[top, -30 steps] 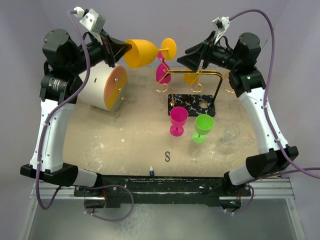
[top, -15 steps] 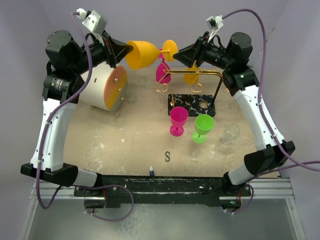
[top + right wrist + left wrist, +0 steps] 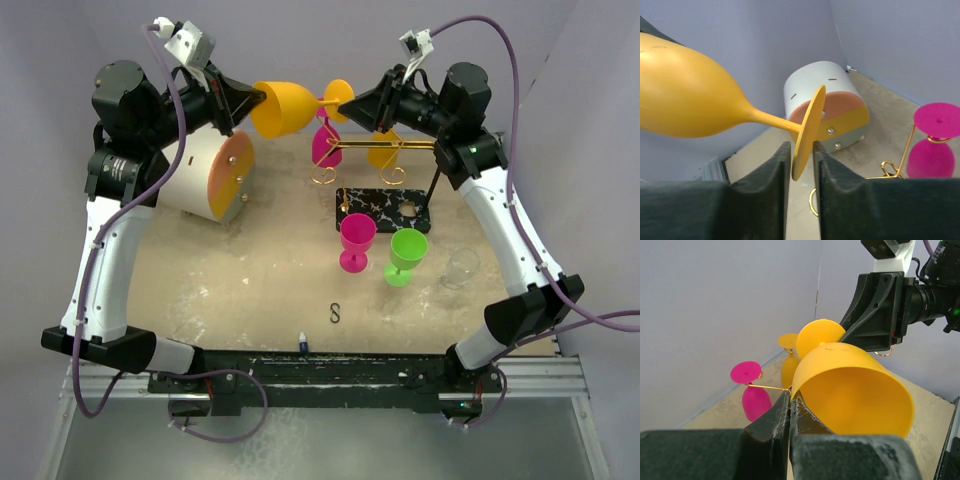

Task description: Place the wine glass upside down on the wine glass rack

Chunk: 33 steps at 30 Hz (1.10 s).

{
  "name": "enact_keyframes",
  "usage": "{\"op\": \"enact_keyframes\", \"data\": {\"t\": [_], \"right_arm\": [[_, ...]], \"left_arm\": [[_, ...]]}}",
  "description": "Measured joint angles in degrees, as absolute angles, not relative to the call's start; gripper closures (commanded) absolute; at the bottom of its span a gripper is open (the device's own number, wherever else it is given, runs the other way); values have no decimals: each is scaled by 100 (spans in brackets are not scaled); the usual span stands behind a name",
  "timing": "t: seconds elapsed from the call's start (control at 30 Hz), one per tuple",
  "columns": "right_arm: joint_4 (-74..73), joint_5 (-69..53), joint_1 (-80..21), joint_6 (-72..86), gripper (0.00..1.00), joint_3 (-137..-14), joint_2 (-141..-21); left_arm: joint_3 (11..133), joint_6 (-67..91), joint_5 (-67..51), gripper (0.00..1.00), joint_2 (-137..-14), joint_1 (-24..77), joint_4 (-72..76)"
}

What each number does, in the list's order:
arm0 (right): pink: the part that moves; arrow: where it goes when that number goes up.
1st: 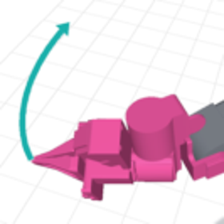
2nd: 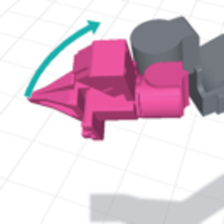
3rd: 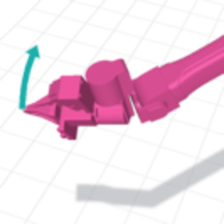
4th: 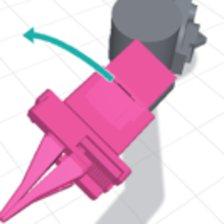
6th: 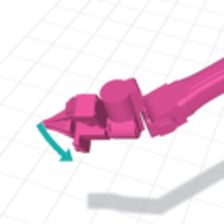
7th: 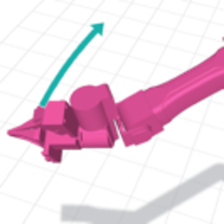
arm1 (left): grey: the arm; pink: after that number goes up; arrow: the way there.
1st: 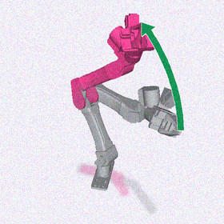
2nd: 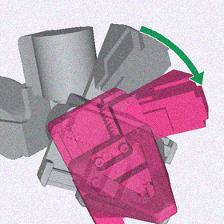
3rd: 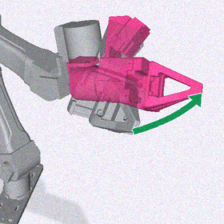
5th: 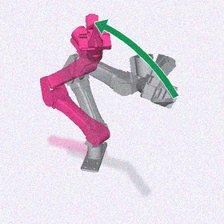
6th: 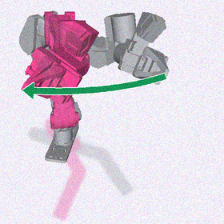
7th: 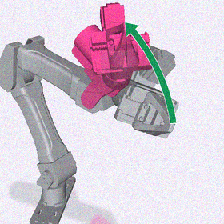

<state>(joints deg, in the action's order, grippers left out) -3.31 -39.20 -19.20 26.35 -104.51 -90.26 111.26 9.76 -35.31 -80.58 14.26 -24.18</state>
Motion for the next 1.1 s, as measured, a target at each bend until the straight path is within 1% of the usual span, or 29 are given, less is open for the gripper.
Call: {"op": "enact_keyframes", "data": {"t": [0.03,0.07,0.1,0.17,0.2,0.37,0.47,0.6,0.73,0.83,1.1], "right_arm": [[-331,-3881,-1931,2648,85,-10471,-9039],[-346,-3841,-1944,2650,94,-10481,-9050],[-362,-3826,-1946,2630,100,-10488,-9052],[-405,-3752,-1951,2650,100,-10499,-9063],[-425,-3697,-1957,2644,100,-10506,-9070],[-635,-3468,-1959,2547,100,-10613,-9076],[-766,-3264,-1916,2408,100,-10698,-9076],[-864,-3052,-1754,2224,100,-10715,-9059],[-1107,-2753,-1422,1957,100,-10715,-8995],[-1264,-2429,-1100,1678,100,-10715,-8871],[-1634,-1061,-386,591,100,-10715,-8165]], "left_arm": [[11111,945,-3524,100,-8058,1428,-2410],[11109,943,-3522,100,-8058,1428,-2410],[11102,932,-3514,100,-8058,1431,-2408],[11085,902,-3496,100,-8060,1435,-2401],[11074,884,-3492,97,-8060,1446,-2401],[10984,836,-3503,71,-8047,1487,-2349],[10847,843,-3505,58,-8029,1485,-2322],[10678,854,-3420,36,-7994,1485,-2351],[10610,788,-3138,20,-7891,1466,-2495],[10606,637,-2897,12,-7730,1463,-2620],[10606,316,-2606,1,-7297,1463,-2836]]}}
